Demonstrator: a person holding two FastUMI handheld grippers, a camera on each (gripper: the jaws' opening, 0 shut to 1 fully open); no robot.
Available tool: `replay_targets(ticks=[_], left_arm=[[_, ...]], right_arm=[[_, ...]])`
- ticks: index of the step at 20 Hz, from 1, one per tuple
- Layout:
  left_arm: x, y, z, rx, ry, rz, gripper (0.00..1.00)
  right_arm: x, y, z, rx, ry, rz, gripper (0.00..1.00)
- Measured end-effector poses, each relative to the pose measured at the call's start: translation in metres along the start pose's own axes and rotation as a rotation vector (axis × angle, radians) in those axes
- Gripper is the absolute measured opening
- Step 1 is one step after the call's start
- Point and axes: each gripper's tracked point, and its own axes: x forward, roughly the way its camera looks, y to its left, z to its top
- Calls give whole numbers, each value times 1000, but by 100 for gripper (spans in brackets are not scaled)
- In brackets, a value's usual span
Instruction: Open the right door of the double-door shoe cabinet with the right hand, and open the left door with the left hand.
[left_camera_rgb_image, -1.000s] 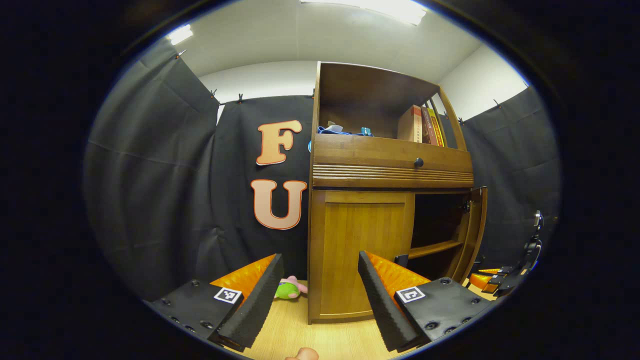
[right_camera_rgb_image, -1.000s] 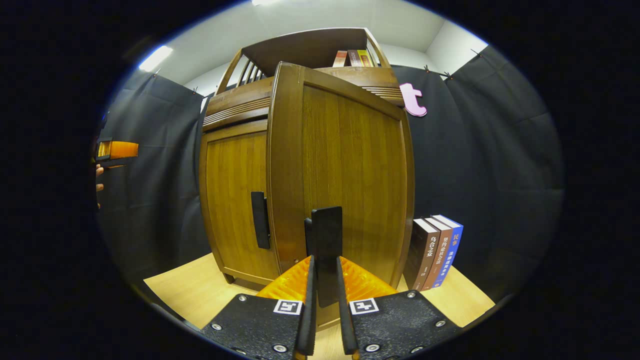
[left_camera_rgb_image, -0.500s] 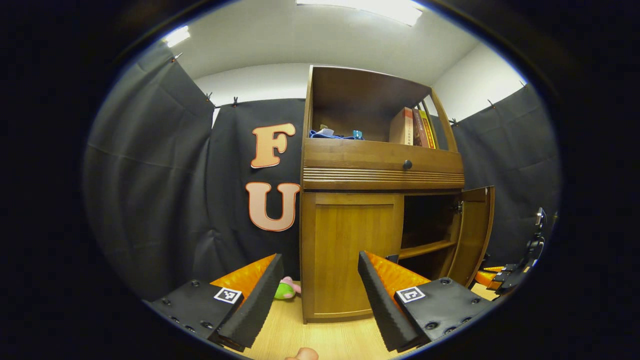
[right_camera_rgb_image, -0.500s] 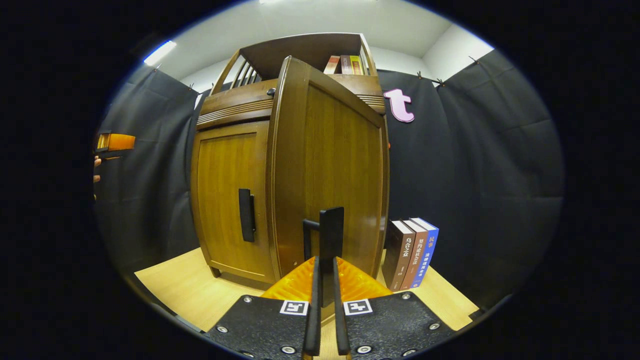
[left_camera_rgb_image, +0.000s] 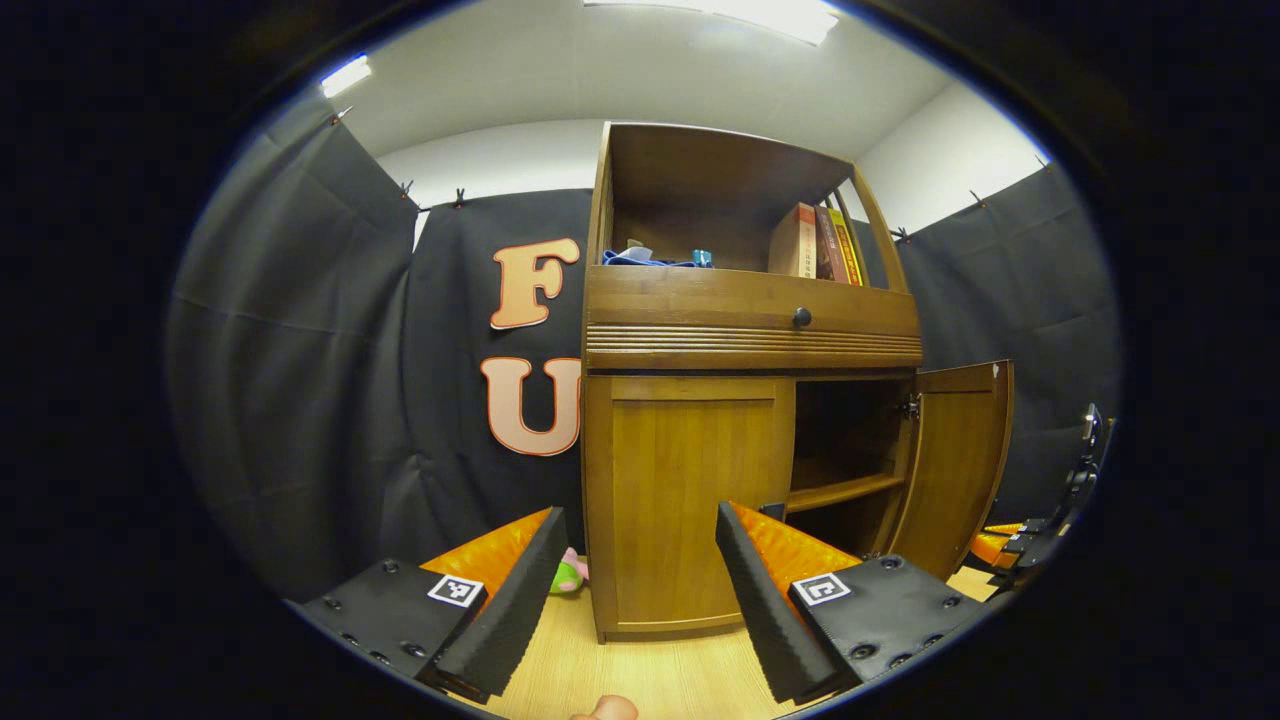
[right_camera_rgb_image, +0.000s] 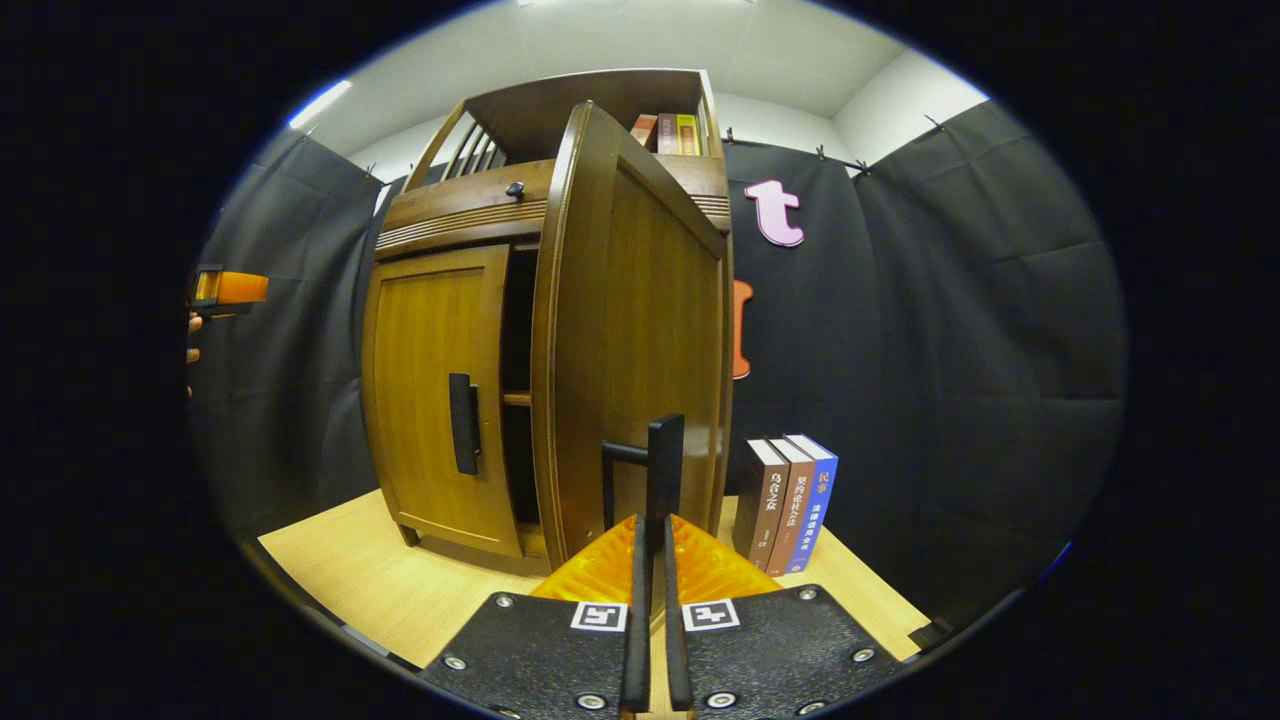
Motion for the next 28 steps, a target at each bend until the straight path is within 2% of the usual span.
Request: replay_targets(ticks=[1, 5, 6, 7, 9, 11, 14, 15, 16, 17, 21, 23, 24, 25, 26, 27, 28], left_arm=[[0, -1, 1, 2, -2, 1, 97], [3, -8, -2, -3, 1, -2, 96], [3, -9, -4, -3, 4, -3, 96], [4, -12, -6, -2, 8, -4, 96], [7, -18, -10, -3, 15, -14, 95], [11, -25, -13, -7, 19, -23, 98], [15, -34, -19, -2, 26, -30, 95], [17, -37, -21, -1, 28, -33, 97], [19, -42, -23, 0, 29, -36, 96], [21, -46, -26, -1, 31, -40, 96], [31, -62, -38, 0, 43, -56, 95], [36, -69, -45, 3, 44, -58, 95], [42, -74, -47, 5, 43, -58, 96], [47, -78, -51, 6, 45, -58, 95], [52, -81, -58, 5, 50, -60, 96], [58, -86, -62, -1, 55, -64, 95], [64, -92, -69, -11, 59, -70, 95]], right_arm=[[-1, -5, -1, 0, 0, -8, 5], [-7, -28, 0, 10, -2, -46, 4], [-8, -34, 0, 15, -3, -55, 13], [-8, -38, 0, 16, -3, -65, 3], [-10, -52, -1, 24, -3, -77, 0], [-11, -62, 0, 34, -4, -83, 2], [-9, -76, -1, 34, -6, -93, 2], [-9, -80, 0, 35, -7, -96, 2], [-9, -83, 0, 34, -8, -98, 12], [-9, -88, -1, 32, -8, -103, 2], [-17, -114, -1, -12, -16, -161, 5], [-26, -135, 4, -25, -33, -215, 1], [-31, -141, 7, -11, -43, -215, 16], [-35, -146, 7, 10, -46, -220, 1], [-37, -152, 7, 22, -47, -235, 16], [-39, -159, 6, 25, -48, -253, 2], [-41, -165, 7, 27, -51, -269, 4]])
